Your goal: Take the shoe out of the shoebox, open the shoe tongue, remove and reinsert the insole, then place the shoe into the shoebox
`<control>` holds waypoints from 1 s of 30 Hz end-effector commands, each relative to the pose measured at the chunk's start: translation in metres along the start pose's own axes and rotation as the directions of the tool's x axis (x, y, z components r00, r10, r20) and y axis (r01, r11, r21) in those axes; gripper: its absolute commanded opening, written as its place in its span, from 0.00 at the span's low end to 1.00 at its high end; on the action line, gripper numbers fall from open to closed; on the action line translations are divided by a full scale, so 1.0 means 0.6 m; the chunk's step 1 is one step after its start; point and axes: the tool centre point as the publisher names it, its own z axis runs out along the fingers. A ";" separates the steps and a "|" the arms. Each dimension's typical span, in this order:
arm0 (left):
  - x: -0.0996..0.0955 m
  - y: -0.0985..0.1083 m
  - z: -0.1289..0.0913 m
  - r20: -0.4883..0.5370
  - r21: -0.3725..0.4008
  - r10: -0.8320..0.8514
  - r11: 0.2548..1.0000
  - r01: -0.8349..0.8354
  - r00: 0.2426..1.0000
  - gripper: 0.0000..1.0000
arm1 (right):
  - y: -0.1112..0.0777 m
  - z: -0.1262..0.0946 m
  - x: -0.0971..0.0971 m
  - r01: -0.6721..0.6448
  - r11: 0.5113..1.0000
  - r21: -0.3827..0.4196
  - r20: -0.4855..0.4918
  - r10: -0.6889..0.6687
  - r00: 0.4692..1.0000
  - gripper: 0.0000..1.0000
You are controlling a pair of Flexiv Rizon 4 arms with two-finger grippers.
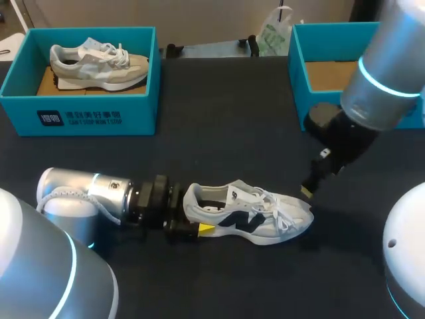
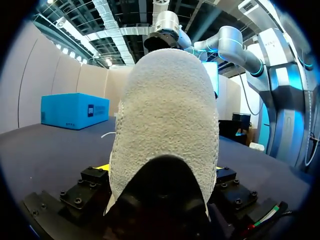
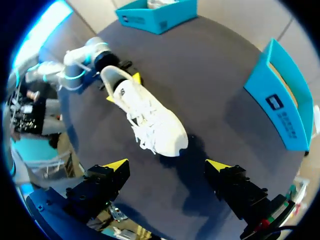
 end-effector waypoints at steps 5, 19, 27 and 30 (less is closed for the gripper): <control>0.000 0.001 0.001 0.003 0.001 0.000 1.000 0.000 1.000 0.00 | 0.029 0.000 0.022 -0.144 0.983 0.116 0.126 0.129 0.984 1.00; 0.000 0.001 0.001 0.003 0.001 0.000 1.000 0.000 1.000 0.00 | 0.102 0.001 0.112 -0.635 0.763 0.119 0.356 0.564 0.745 1.00; 0.000 0.001 0.001 0.003 0.001 0.000 1.000 0.000 1.000 0.00 | 0.099 0.001 0.122 -0.680 0.727 0.095 0.366 0.610 0.703 1.00; 0.000 0.001 0.001 0.003 0.001 0.000 1.000 0.000 1.000 0.00 | 0.099 0.001 0.122 -0.680 0.727 0.095 0.366 0.610 0.703 1.00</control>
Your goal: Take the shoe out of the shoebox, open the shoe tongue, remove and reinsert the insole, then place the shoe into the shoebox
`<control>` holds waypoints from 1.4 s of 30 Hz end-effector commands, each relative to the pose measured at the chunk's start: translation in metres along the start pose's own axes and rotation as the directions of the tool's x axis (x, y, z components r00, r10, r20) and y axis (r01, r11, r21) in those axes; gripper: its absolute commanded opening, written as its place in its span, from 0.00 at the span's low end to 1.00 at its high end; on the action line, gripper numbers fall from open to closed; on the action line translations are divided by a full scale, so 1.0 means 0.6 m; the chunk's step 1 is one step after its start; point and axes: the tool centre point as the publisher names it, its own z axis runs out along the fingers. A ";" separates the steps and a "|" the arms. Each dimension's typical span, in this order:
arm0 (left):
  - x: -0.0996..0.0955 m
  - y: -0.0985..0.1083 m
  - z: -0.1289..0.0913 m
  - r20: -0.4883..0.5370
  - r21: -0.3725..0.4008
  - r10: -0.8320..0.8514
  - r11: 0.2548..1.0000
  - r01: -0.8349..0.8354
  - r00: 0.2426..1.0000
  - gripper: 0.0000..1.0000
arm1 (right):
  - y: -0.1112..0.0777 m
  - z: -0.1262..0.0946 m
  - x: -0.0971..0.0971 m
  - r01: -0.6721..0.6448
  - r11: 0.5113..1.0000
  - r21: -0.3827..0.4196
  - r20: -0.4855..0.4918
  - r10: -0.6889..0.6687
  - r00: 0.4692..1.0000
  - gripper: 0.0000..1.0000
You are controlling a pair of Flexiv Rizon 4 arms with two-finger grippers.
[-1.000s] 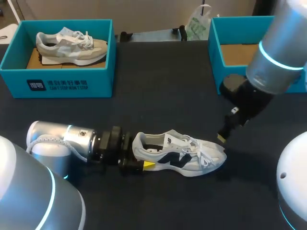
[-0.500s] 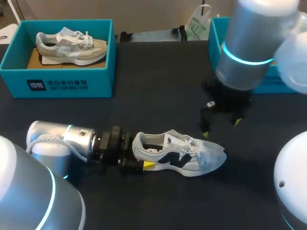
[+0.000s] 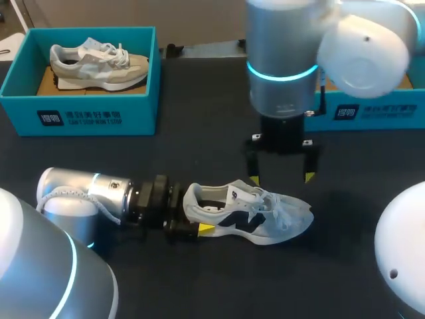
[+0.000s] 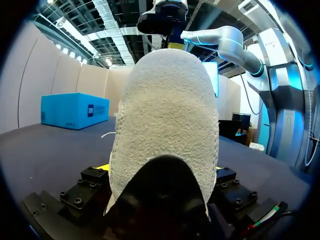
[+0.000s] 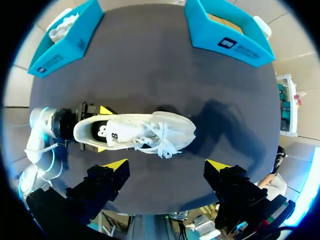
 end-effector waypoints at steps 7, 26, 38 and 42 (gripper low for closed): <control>0.000 0.001 0.001 0.004 0.001 0.000 1.000 0.000 1.000 0.00 | -0.004 0.001 0.051 -0.085 0.996 0.018 0.196 0.080 0.977 1.00; 0.000 0.001 0.001 0.004 0.001 0.000 1.000 0.000 1.000 0.00 | -0.018 0.016 0.116 -0.204 0.978 0.052 0.237 0.187 0.953 1.00; 0.000 0.001 0.001 0.004 0.001 0.000 1.000 0.000 1.000 0.00 | 0.002 0.041 0.183 -0.124 0.992 -0.038 0.320 0.130 0.938 1.00; 0.000 0.001 0.001 0.004 0.001 0.000 1.000 0.000 1.000 0.00 | -0.002 0.048 0.184 -0.135 0.988 -0.070 0.333 0.151 0.931 1.00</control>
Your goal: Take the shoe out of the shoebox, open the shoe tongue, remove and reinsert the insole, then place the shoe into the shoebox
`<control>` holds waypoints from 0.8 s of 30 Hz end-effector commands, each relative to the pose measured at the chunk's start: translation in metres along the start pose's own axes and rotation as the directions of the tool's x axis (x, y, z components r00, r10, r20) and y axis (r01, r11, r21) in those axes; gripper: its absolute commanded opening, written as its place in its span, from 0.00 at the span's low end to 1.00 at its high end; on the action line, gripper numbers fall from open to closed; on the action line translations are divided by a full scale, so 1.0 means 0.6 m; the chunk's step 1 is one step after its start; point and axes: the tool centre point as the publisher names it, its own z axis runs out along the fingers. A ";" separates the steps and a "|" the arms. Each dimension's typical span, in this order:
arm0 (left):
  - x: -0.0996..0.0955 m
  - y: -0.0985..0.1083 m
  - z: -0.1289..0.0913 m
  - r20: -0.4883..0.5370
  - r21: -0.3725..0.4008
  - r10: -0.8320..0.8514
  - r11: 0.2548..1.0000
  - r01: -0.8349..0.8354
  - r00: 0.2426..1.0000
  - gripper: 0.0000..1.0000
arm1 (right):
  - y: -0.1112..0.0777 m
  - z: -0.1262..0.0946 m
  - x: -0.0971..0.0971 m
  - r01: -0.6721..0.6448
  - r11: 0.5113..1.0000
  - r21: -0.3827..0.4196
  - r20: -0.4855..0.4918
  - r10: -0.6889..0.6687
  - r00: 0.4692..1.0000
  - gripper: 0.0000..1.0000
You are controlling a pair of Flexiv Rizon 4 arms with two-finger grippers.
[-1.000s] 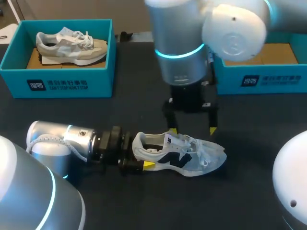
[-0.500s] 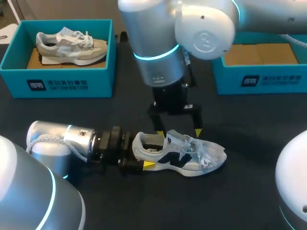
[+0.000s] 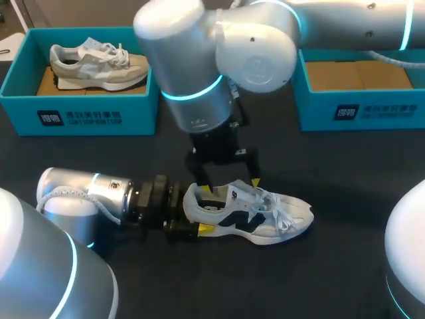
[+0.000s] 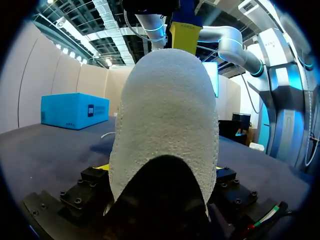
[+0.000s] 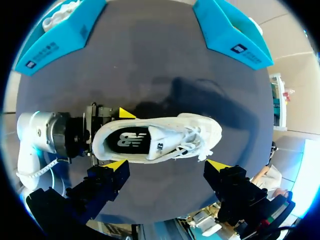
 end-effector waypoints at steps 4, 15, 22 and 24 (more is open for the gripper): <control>0.000 0.001 0.001 0.004 0.000 0.000 1.000 0.000 1.000 0.00 | -0.018 0.018 0.026 -0.143 0.988 -0.053 0.220 0.151 0.964 1.00; 0.000 0.001 0.001 0.004 0.000 0.000 1.000 0.000 1.000 0.00 | -0.009 0.053 0.033 -0.188 0.979 -0.079 0.249 0.202 0.947 1.00; 0.000 0.001 0.001 0.004 0.000 0.000 1.000 0.000 1.000 0.00 | -0.003 0.065 0.031 -0.219 0.971 -0.100 0.286 0.239 0.928 1.00; 0.000 0.001 0.001 0.004 0.000 0.000 1.000 0.000 1.000 0.00 | -0.002 0.071 0.030 -0.226 0.969 -0.103 0.292 0.247 0.924 1.00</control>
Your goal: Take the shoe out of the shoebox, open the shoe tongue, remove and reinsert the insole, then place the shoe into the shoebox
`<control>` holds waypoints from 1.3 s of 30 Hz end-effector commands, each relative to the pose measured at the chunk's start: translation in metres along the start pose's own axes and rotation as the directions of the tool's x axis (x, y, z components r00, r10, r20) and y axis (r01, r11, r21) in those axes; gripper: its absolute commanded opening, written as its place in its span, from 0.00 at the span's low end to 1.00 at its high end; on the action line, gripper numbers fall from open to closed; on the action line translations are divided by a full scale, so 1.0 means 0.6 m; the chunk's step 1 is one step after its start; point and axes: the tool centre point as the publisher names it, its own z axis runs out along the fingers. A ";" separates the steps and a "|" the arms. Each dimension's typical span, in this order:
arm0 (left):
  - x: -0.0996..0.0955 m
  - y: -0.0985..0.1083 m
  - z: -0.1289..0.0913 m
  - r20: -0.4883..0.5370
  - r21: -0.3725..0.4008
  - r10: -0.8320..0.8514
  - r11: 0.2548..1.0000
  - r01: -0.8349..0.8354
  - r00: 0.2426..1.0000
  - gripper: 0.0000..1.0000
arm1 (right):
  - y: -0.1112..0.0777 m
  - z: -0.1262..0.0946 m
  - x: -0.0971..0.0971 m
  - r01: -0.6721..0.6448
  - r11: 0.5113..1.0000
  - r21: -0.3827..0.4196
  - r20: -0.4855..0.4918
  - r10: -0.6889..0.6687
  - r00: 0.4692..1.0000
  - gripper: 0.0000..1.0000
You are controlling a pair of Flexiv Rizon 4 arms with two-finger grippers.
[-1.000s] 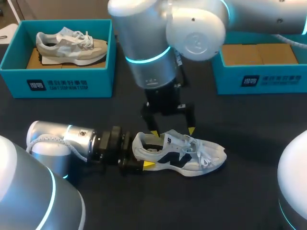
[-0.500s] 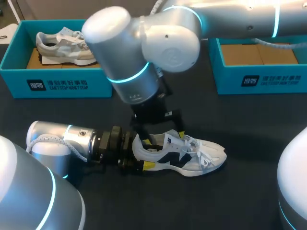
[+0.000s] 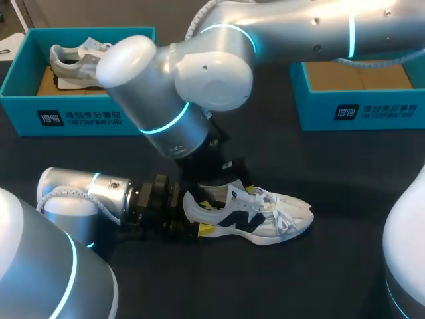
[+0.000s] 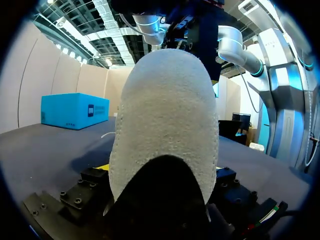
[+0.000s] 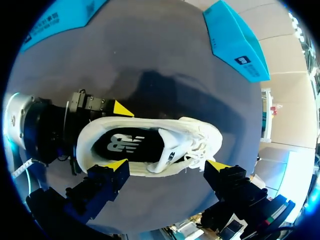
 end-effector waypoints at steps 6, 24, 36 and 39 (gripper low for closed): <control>0.000 0.001 0.001 0.004 0.000 0.000 1.000 0.000 1.000 0.00 | -0.001 0.020 0.009 -0.340 0.940 -0.028 0.140 0.341 0.930 1.00; 0.000 0.001 0.001 0.004 0.000 0.000 1.000 0.000 1.000 0.00 | 0.001 0.047 -0.030 -0.412 0.911 -0.023 0.124 0.412 0.903 1.00; 0.000 0.001 0.001 0.004 0.000 0.000 1.000 0.000 1.000 0.00 | -0.001 0.055 -0.066 -0.419 0.908 -0.002 0.118 0.416 0.902 1.00; 0.000 0.001 0.001 0.004 0.000 0.000 1.000 0.000 1.000 0.00 | 0.001 0.057 -0.072 -0.418 0.908 0.008 0.118 0.414 0.903 1.00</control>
